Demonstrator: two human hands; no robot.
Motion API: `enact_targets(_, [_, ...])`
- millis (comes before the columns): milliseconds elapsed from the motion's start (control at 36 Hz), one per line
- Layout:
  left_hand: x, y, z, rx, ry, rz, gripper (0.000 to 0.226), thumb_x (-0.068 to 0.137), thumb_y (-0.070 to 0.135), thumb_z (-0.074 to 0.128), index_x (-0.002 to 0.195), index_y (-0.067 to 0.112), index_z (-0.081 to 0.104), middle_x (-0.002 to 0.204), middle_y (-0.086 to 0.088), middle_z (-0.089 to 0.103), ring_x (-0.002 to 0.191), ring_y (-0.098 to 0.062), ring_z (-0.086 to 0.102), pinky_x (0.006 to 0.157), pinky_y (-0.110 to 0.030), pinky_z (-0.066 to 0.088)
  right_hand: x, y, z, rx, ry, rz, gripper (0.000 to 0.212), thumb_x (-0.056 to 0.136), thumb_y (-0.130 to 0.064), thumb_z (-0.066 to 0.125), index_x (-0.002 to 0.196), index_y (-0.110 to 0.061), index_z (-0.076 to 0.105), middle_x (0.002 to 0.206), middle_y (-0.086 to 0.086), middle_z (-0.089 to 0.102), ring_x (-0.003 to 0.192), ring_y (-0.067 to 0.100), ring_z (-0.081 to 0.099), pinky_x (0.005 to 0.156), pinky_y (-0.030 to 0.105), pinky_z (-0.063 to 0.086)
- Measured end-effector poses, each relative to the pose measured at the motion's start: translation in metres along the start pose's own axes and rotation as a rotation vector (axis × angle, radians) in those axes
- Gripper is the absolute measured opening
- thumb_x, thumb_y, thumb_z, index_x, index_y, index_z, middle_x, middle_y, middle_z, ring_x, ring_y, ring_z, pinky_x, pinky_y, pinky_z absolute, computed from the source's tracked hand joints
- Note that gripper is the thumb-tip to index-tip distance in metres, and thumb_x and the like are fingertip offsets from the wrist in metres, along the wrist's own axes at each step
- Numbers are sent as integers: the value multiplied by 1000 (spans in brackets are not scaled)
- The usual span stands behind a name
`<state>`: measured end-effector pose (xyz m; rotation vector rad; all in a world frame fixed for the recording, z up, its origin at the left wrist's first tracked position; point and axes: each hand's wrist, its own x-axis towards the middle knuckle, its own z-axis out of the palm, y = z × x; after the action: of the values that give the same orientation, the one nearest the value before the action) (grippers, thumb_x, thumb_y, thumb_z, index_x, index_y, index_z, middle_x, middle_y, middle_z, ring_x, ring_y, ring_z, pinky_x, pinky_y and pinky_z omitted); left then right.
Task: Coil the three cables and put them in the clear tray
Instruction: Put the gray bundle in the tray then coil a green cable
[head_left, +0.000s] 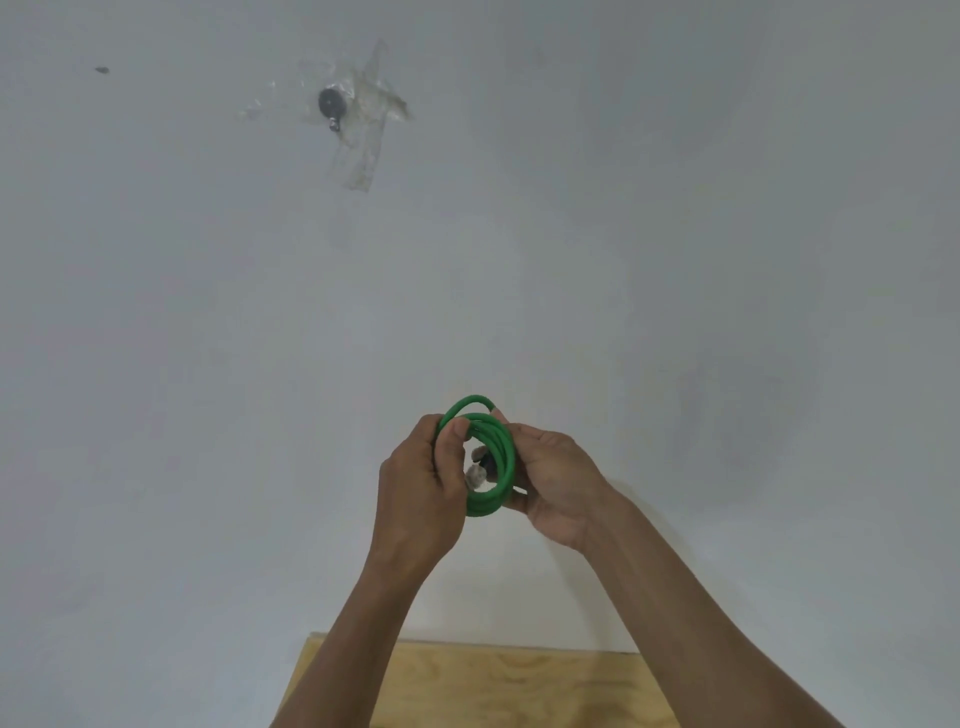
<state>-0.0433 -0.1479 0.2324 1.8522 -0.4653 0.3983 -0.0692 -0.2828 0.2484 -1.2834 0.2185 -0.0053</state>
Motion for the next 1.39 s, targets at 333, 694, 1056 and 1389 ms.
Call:
enact_targets(333, [8, -2, 2, 68, 57, -72, 30, 103, 37, 42, 91, 21, 64, 67, 8, 61, 61, -7, 56, 52, -16, 40, -10, 10, -7, 349, -350, -30, 34, 87, -13, 50, 117, -25, 60, 92, 13, 59, 84, 26, 59, 90, 50, 46])
enact_targets(694, [10, -6, -3, 18, 57, -94, 31, 104, 35, 42, 87, 22, 64, 71, 5, 64, 65, -14, 59, 58, -27, 43, -20, 14, 3, -335, 32, -473, 21, 81, -17, 82, 101, -23, 80, 128, -10, 62, 118, -3, 59, 96, 24, 53])
enact_targets(1056, [8, -8, -4, -13, 171, -40, 25, 103, 29, 45, 94, 20, 66, 64, 5, 58, 54, -16, 50, 54, -36, 44, -20, 21, 1, 471, 86, -353, 22, 89, -21, 65, 106, -7, 66, 85, 8, 73, 76, 18, 70, 70, 27, 59])
enact_targets(1389, [-2, 1, 7, -50, 140, -16, 25, 103, 28, 46, 90, 23, 67, 62, 9, 57, 50, -8, 45, 51, -25, 41, 1, 48, 22, 57, 407, -294, 34, 106, -37, 43, 101, -17, 70, 97, -3, 68, 88, 15, 65, 77, 34, 60])
